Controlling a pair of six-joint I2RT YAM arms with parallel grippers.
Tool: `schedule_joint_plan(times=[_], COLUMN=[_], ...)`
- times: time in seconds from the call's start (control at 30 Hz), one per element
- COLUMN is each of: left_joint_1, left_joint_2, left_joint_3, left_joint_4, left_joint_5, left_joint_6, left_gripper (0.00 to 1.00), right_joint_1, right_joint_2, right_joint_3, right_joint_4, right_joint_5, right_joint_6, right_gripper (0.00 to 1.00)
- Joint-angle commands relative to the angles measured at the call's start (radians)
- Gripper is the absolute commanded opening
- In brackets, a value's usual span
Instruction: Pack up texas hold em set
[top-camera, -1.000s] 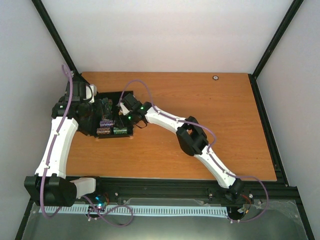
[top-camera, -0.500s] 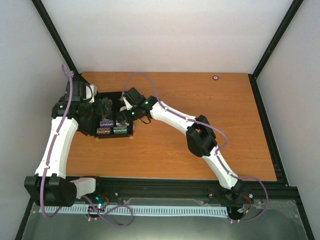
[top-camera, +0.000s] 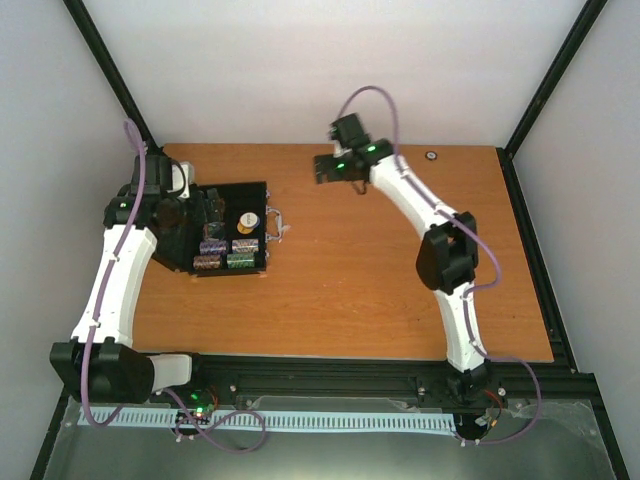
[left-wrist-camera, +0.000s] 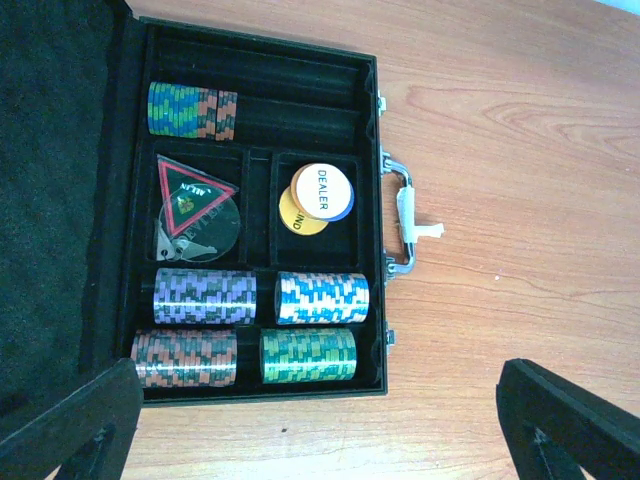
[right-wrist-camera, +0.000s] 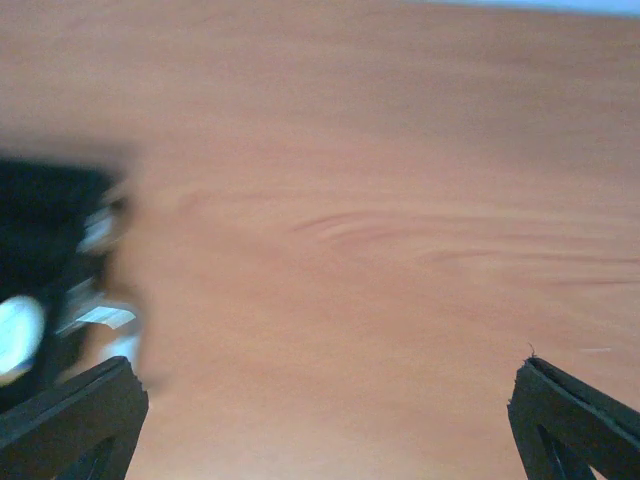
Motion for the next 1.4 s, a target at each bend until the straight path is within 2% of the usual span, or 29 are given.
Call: schedule_joint_plan(times=[0.0,0.17,0.4,0.6,0.93,1.17,1.37], left_joint_1=[0.007,0.007,0.007,0.007,0.006,0.007,0.007], left_joint_2=[-0.006,-0.002,-0.003,0.014,0.062,0.096,0.12], left_joint_3=[0.033,0.019,-0.043,-0.074,-0.073,-0.047,-0.044], left_joint_4=[0.005,0.024,0.078,0.108,0.128,0.114,0.122], left_joint_5=[0.014,0.045,0.08,0.089,0.066,0.043,0.053], left_joint_6=[0.014,0.01,-0.02,-0.035,-0.056,-0.046,-0.05], left_gripper=[1.0,1.0,1.0,1.0,1.0,1.0,1.0], right_joint_1=[-0.156,-0.28,-0.41,-0.469,-0.564,-0.58,-0.58], right_joint_2=[0.039,0.121,0.246,0.373,0.539,0.581,0.616], right_joint_3=[0.08,0.141,0.215,0.333,0.452,0.456,0.478], right_joint_4=[-0.06,-0.037,0.059,0.137,0.268,0.295,0.272], right_joint_5=[0.104,0.211,0.211,0.227,0.146,0.085,0.101], right_joint_6=[-0.034,-0.082,-0.118,-0.106,0.107,0.242,0.308], right_gripper=[1.0,1.0,1.0,1.0,1.0,1.0,0.98])
